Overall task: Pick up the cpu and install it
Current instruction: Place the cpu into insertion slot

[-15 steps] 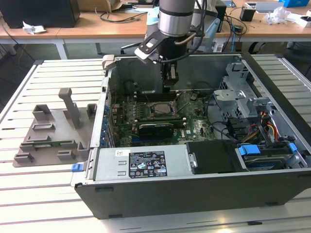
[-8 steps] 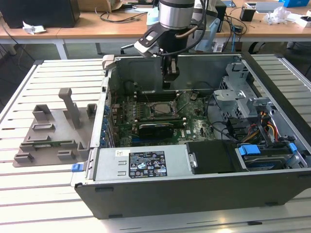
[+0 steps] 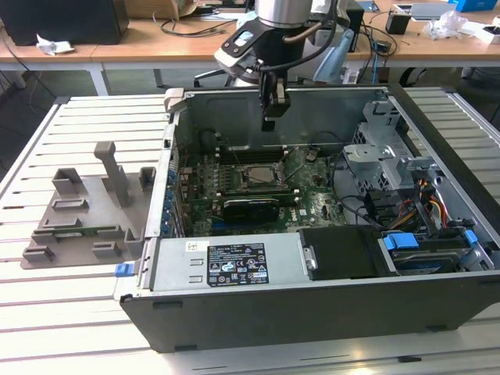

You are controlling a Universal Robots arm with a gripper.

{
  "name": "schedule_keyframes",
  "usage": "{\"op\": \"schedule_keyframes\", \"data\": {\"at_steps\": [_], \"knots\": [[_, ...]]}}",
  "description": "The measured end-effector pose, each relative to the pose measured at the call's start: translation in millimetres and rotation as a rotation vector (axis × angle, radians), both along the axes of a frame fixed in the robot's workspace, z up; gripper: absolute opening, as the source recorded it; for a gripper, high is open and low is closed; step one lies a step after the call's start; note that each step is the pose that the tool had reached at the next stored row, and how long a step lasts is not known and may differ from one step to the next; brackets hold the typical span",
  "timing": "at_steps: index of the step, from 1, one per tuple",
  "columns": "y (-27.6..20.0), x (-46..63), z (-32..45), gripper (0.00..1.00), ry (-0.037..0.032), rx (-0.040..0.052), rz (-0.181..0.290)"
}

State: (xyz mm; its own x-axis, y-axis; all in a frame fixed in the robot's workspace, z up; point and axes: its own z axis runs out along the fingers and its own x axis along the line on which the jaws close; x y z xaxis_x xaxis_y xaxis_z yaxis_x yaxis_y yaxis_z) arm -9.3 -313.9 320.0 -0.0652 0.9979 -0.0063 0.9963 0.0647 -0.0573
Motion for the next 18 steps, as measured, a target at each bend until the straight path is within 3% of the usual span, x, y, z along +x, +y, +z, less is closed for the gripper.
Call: {"op": "schedule_keyframes", "data": {"at_steps": [8,18], "knots": [[0.0,0.0,17.4,0.11,-0.0001,0.0001,0.000],[0.0,0.0,18.1,0.11,0.0000,0.0014,0.000]]}}
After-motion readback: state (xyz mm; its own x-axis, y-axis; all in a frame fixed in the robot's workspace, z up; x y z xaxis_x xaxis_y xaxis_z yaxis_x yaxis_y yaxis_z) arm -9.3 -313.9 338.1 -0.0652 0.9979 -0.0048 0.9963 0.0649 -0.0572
